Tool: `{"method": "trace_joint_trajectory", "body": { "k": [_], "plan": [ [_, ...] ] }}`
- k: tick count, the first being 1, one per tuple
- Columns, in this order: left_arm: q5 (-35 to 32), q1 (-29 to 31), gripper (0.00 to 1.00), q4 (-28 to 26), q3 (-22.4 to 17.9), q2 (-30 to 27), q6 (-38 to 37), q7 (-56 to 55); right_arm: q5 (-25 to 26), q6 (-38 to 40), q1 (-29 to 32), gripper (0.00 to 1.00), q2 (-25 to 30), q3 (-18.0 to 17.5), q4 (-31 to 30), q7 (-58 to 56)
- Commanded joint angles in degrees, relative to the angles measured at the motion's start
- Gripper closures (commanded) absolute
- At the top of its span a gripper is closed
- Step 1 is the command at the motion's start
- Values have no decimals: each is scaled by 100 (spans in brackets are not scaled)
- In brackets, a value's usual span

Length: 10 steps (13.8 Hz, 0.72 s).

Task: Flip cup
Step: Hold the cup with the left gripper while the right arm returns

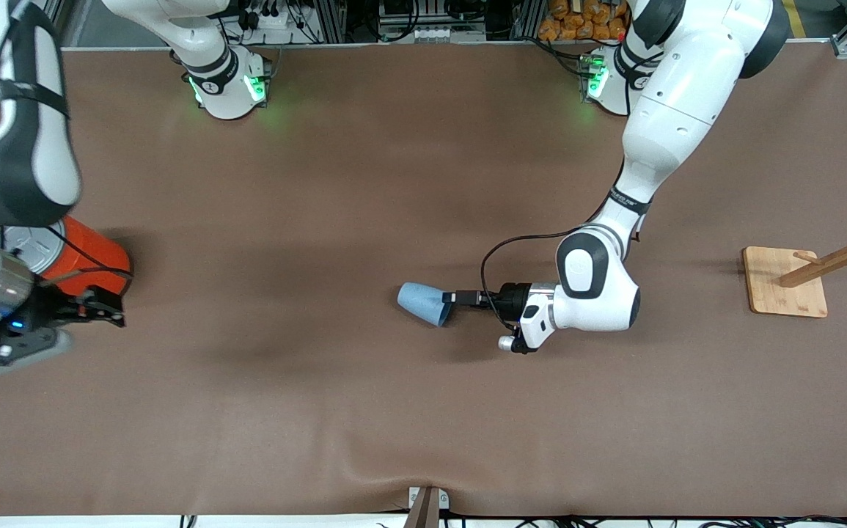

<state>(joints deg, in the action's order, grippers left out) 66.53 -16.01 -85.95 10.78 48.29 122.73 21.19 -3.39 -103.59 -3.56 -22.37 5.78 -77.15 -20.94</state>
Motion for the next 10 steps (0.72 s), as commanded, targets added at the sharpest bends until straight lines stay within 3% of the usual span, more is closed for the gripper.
{"method": "trace_joint_trajectory", "body": {
  "k": [1, 6, 10],
  "plan": [
    [115, -42, 34, 351, -6, 286, 58, 314, -180, 514, -180, 0, 347, 318, -196, 81],
    [115, -191, 32, 518, -6, 480, 471, 482, -145, 1210, -23, 0, 855, 310, -440, 518],
    [185, -297, 33, 527, -6, 489, 480, 482, -83, 1297, 224, 0, 1172, -59, -635, 968]
  ]
}}
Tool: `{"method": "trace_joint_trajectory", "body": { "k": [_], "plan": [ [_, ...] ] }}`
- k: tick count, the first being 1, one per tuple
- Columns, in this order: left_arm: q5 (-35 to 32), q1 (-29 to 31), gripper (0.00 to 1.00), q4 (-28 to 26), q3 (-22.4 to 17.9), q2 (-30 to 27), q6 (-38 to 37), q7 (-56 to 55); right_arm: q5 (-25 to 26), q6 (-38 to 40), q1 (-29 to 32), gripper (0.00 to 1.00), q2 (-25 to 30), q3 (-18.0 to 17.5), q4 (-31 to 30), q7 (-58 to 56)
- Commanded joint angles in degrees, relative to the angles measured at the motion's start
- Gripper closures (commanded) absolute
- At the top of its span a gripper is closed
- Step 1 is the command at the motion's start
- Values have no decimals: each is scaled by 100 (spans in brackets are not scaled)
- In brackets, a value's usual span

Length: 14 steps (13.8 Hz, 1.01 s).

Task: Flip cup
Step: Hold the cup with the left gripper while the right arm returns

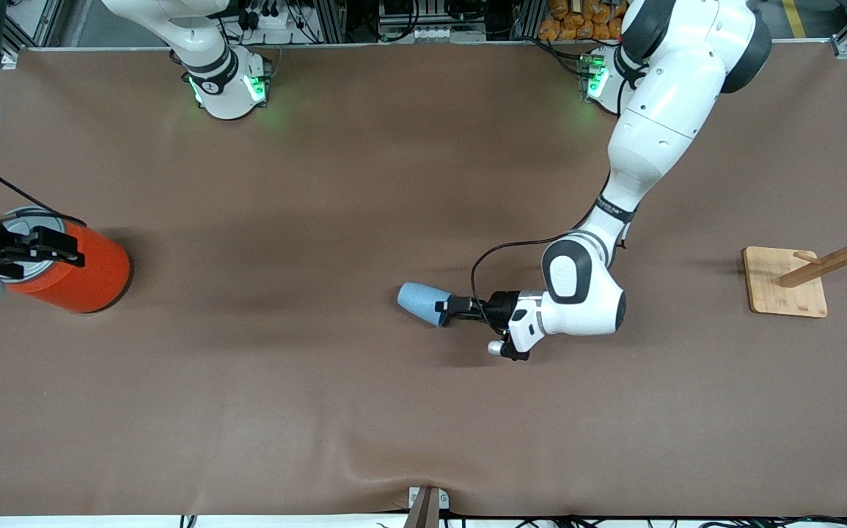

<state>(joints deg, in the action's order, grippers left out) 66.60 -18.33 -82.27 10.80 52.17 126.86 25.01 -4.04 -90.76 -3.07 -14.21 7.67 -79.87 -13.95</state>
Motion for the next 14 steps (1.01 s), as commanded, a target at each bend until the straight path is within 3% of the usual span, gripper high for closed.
{"method": "trace_joint_trajectory", "body": {
  "k": [1, 3, 4, 5, 6, 7, 14],
  "plan": [
    [283, -126, 33, 159, -8, 101, 76, 101, -10, 128, 193, 0, 436, -310, -398, 539],
    [459, -197, 38, 141, -8, 92, 76, 101, 191, 365, 298, 0, 577, -581, -407, 796],
    [477, -266, 49, 132, -8, 83, 76, 101, 393, 384, 377, 0, 647, -757, -450, 832],
    [477, -293, 64, 123, -8, 74, 67, 101, 560, 349, 464, 0, 770, -924, -590, 841],
    [425, -285, 86, 123, -8, 13, 67, 101, 623, 305, 552, 0, 919, -1039, -783, 850],
    [416, -276, 100, 115, -8, -5, 58, 92, 623, 287, 632, 0, 1060, -1118, -933, 850],
    [171, -241, 100, 71, -78, -338, 23, -634, 623, 551, 993, 0, 1140, -1629, -811, 1597]
  ]
}}
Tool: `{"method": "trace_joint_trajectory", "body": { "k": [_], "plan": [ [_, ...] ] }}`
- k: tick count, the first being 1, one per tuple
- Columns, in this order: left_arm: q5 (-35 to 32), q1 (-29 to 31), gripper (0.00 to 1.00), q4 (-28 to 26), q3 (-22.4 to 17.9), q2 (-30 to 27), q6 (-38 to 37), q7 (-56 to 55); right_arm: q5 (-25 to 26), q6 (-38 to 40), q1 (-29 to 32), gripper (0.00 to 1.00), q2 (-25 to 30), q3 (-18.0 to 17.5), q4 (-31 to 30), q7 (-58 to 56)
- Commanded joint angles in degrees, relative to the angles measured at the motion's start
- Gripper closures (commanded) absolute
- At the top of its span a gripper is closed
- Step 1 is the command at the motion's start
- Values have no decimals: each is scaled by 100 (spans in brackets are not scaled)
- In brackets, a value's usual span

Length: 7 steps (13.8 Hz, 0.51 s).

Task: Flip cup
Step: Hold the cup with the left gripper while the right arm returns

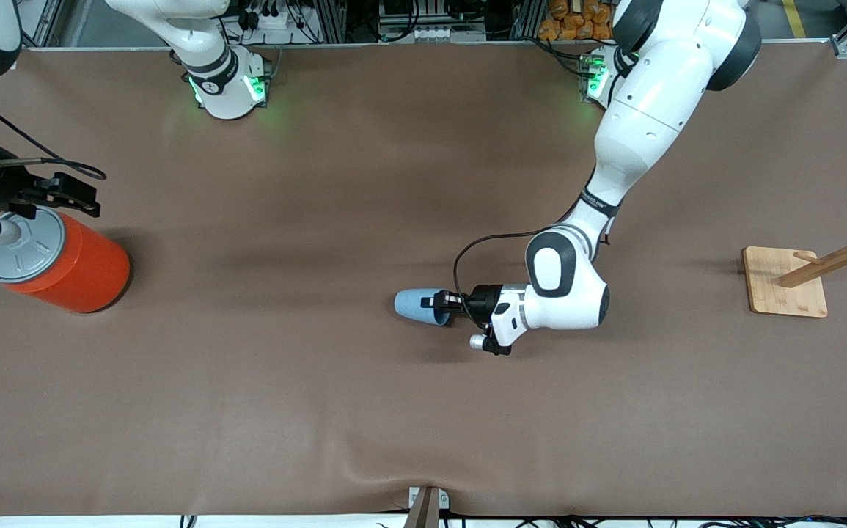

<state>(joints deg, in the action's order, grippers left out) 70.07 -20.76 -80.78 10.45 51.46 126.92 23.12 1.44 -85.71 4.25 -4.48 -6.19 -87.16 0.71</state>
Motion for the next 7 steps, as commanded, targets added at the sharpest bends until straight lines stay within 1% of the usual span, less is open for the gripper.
{"method": "trace_joint_trajectory", "body": {
  "k": [1, 2, 4, 6, 7],
  "plan": [
    [-430, 19, 100, -79, -43, -407, -1, -1049, 76, 141, 252, 0, 166, -198, -13, 96],
    [-868, 28, 100, -70, -43, -565, -1, -1586, 76, 281, 243, 0, 158, -172, 75, 79],
    [-1712, 72, 100, -87, -35, -951, -79, -2387, 50, 414, 138, 0, 157, 3, 120, 79],
    [-2485, 220, 100, -157, -70, -1347, -500, -3169, -12, 406, 24, 0, 157, 214, 137, 52],
    [-3072, 343, 100, -201, -70, -1558, -693, -3530, -12, 405, -3, 0, 157, 224, 137, 61]
  ]
}}
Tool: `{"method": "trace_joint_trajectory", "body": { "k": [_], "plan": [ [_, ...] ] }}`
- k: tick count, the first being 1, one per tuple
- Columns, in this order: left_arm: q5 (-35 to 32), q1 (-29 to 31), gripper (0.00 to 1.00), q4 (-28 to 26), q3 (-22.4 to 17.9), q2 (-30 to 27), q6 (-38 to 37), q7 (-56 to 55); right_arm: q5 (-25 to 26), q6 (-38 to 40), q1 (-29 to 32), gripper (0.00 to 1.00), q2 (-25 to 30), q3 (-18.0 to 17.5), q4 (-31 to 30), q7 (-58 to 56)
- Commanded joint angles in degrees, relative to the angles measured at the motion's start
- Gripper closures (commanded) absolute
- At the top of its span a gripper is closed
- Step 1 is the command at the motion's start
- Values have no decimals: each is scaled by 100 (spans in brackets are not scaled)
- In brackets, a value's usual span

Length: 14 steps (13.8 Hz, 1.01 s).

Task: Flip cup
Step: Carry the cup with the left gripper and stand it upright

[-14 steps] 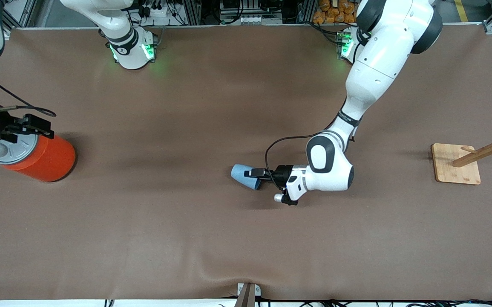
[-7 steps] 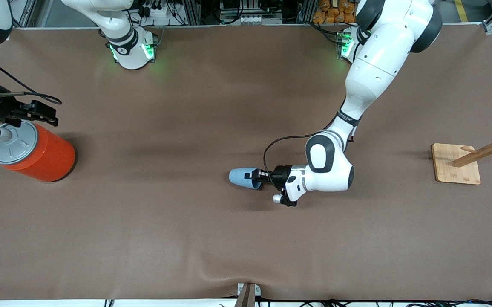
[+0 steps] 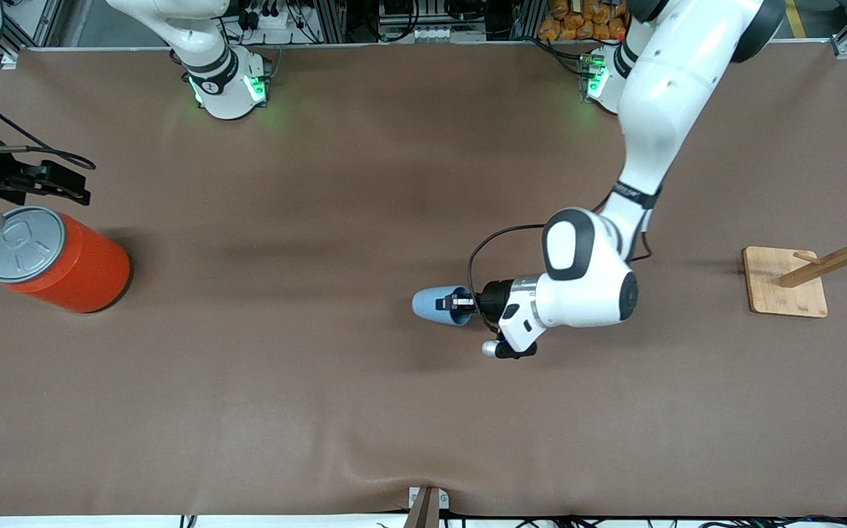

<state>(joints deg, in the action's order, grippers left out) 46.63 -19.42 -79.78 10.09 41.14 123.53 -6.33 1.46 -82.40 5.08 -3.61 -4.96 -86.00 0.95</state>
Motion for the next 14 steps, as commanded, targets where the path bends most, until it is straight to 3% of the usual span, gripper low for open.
{"method": "trace_joint_trajectory", "body": {
  "k": [1, 2, 5, 9, 11, 14],
  "plan": [
    [-1396, 341, 100, -327, -25, -746, -634, -859, -14, 84, -138, 0, 79, 109, 22, 36],
    [-2011, 412, 100, -362, -34, -966, -976, -1157, -14, 84, -208, 0, 79, 170, 22, 36],
    [-3727, 526, 100, -1081, -34, -1748, -1094, -1625, -23, 101, -499, 0, 140, 505, 22, 10],
    [-4836, 904, 100, -2328, -25, -2609, -876, -1635, -40, 58, -499, 0, 220, 479, 13, 10],
    [-4944, 1141, 100, -3284, -16, -3014, -88, -1609, -425, -21, -447, 0, 220, 540, 13, 10],
    [-4962, 1440, 100, -4490, -7, -3445, 1004, -1468, -392, -13, -464, 0, 211, 531, 22, 89]
  ]
}}
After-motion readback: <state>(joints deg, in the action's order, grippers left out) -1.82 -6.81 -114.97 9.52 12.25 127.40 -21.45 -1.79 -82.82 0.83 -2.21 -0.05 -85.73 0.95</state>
